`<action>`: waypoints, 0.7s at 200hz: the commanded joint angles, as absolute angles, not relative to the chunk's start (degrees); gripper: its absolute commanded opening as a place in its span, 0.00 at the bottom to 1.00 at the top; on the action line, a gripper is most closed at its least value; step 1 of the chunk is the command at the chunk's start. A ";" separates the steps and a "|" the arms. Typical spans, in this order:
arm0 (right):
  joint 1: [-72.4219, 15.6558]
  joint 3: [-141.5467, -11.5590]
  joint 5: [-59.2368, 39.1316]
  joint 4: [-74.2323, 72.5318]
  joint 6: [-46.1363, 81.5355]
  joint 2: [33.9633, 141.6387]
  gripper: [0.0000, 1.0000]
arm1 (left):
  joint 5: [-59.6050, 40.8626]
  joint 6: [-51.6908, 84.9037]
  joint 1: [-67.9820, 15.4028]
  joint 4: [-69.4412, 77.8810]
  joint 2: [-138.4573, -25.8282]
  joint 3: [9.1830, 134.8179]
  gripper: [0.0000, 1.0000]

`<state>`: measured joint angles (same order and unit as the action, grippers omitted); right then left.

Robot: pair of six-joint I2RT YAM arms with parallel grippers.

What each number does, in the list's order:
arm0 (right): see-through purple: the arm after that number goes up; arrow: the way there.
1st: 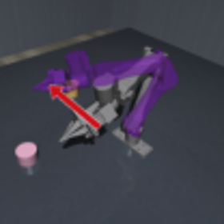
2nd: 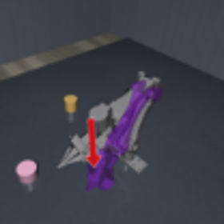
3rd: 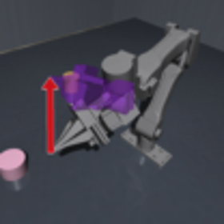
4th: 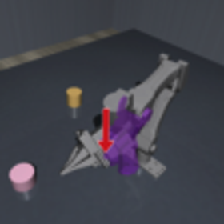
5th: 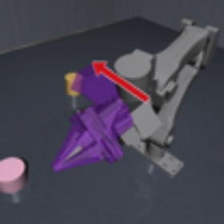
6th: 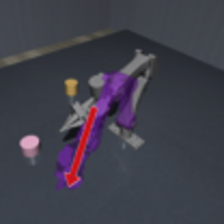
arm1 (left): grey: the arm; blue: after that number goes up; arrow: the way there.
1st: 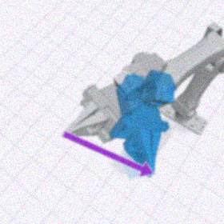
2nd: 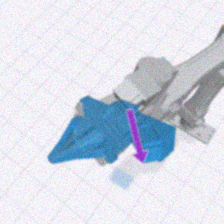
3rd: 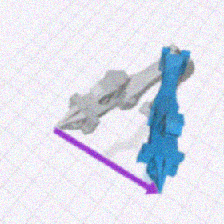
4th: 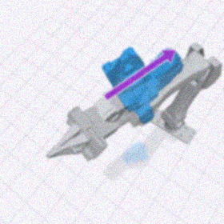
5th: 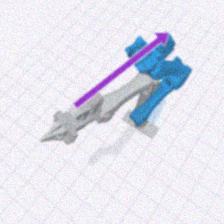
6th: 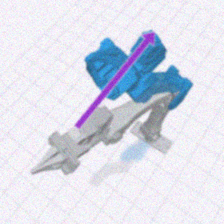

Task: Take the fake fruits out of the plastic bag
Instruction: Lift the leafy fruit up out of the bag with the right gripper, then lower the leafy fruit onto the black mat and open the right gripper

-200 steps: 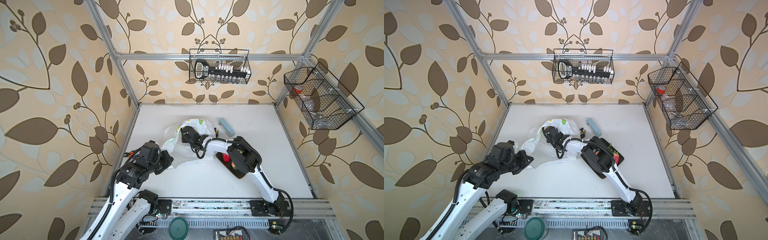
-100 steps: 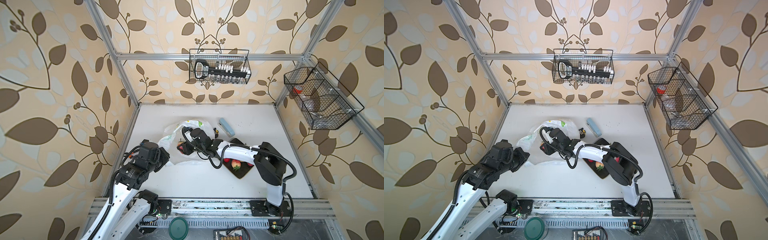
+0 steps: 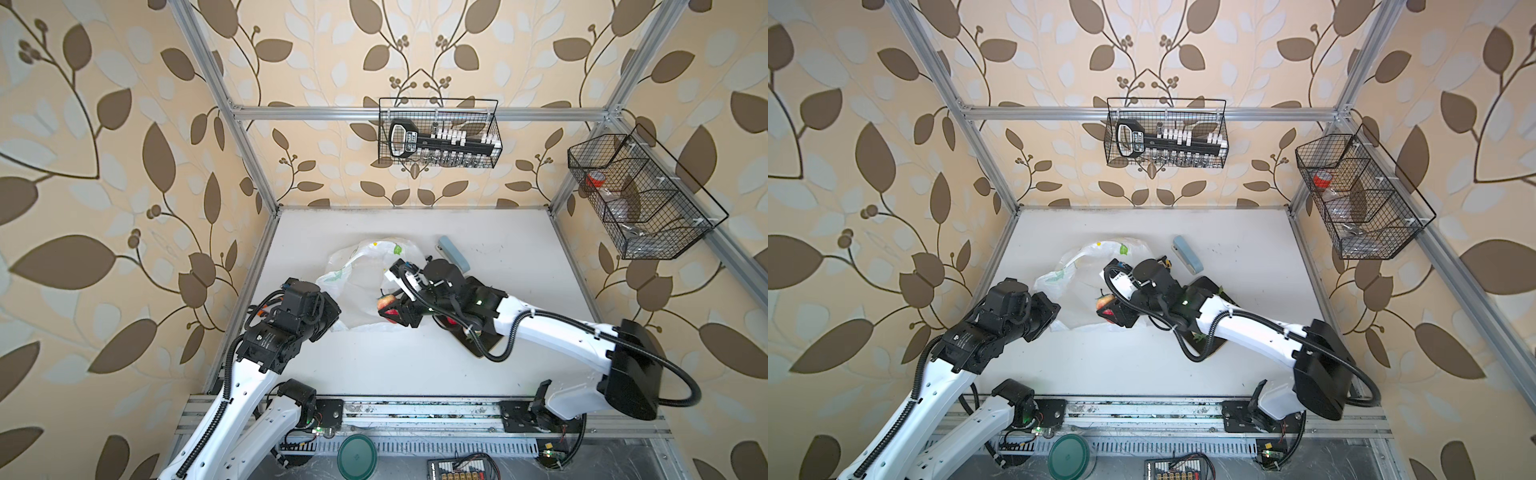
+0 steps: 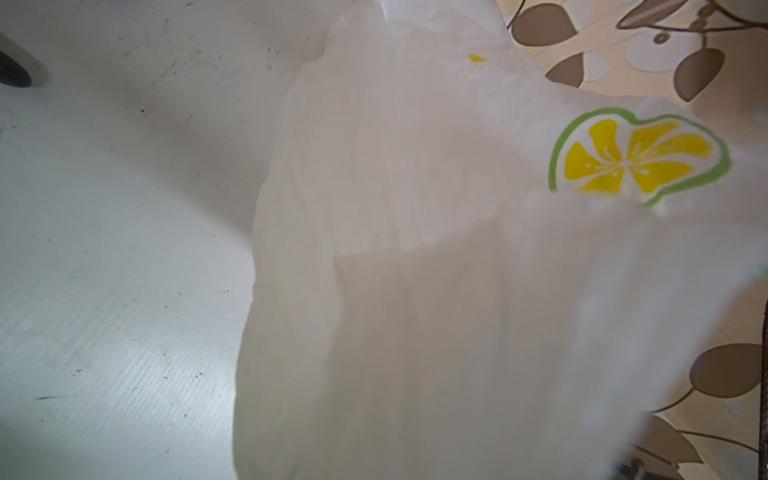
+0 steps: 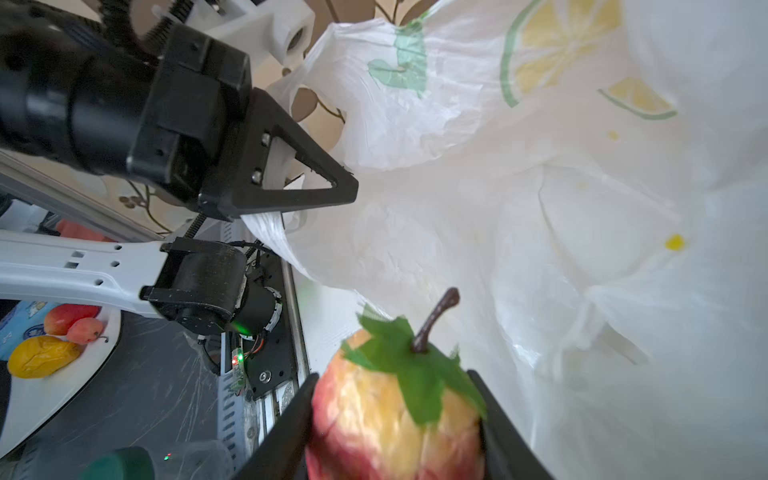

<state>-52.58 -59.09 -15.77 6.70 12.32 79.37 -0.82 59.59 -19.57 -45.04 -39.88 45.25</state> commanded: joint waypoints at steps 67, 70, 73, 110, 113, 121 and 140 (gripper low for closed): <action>-39.92 -45.15 17.04 18.94 28.06 65.64 0.41 | 0.41 59.68 -20.13 -44.38 -39.99 43.77 0.00; -39.11 -45.30 17.39 18.84 27.98 66.10 0.41 | 0.39 59.61 -20.13 -44.43 -39.99 43.81 0.00; -37.93 -45.39 17.59 18.67 27.79 66.55 0.40 | 0.33 59.59 -20.17 -44.48 -39.99 43.78 0.00; -30.29 -49.02 18.41 14.89 25.16 75.47 0.41 | 0.44 59.15 -20.14 -45.00 -39.99 44.09 0.00; -29.76 -49.26 18.40 14.44 25.06 76.35 0.41 | 0.44 59.15 -20.14 -45.00 -39.97 44.12 0.00; -28.40 -50.47 18.29 14.09 25.21 78.51 0.41 | 0.51 59.15 -20.13 -45.04 -39.99 44.10 0.00; -26.02 -51.97 18.81 11.50 25.36 83.62 0.41 | 0.73 58.97 -20.14 -45.44 -39.99 44.30 0.00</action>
<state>-28.38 -48.71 16.64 15.16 25.50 79.35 -0.84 59.57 -19.57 -44.86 -40.16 44.42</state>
